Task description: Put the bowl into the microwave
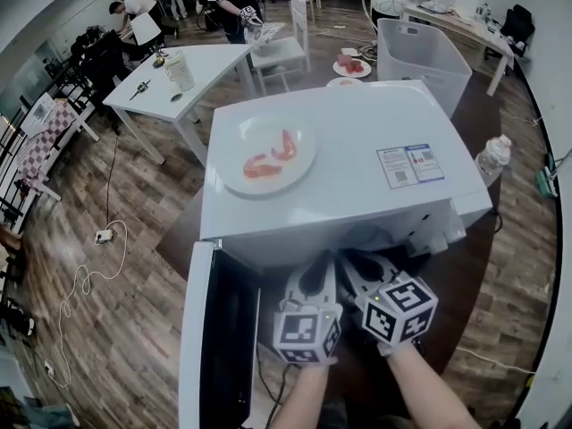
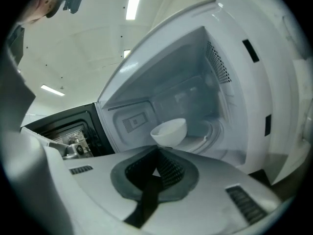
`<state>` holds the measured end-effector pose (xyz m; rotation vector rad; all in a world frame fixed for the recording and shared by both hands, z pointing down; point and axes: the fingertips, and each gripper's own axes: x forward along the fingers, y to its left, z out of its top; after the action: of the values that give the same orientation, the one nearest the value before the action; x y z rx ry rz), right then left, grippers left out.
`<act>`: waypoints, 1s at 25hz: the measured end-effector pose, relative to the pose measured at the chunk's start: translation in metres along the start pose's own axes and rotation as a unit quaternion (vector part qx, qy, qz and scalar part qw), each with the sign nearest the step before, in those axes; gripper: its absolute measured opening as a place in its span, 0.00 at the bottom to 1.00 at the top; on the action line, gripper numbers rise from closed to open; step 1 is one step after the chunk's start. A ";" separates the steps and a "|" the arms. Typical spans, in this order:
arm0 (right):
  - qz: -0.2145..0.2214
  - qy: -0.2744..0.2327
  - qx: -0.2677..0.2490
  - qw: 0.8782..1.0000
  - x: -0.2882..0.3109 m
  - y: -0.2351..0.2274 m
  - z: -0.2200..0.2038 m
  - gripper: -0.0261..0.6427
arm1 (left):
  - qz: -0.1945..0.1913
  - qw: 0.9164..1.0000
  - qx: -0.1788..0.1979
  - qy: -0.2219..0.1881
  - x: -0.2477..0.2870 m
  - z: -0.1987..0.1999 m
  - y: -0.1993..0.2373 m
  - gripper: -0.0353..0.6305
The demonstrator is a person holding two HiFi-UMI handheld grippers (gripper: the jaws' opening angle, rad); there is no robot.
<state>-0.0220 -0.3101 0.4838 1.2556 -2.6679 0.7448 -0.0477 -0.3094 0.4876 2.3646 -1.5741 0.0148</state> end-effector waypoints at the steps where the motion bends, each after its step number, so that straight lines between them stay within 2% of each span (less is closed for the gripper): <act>1: 0.001 0.001 -0.003 1.000 -0.003 0.001 0.000 0.04 | -0.001 1.000 -0.002 -0.001 -0.002 0.001 -0.002 0.07; 17: 0.016 0.009 -0.034 0.999 -0.063 0.033 -0.009 0.04 | 0.000 0.999 -0.043 -0.008 -0.059 -0.003 -0.030 0.07; 25: 0.025 0.012 -0.052 0.998 -0.091 0.056 -0.016 0.04 | -0.011 0.999 -0.037 -0.004 -0.087 -0.003 -0.048 0.07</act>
<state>-0.0064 -0.2086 0.4500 1.1530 -2.6889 0.6139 -0.0388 -0.2136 0.4643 2.3275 -1.5255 -0.0574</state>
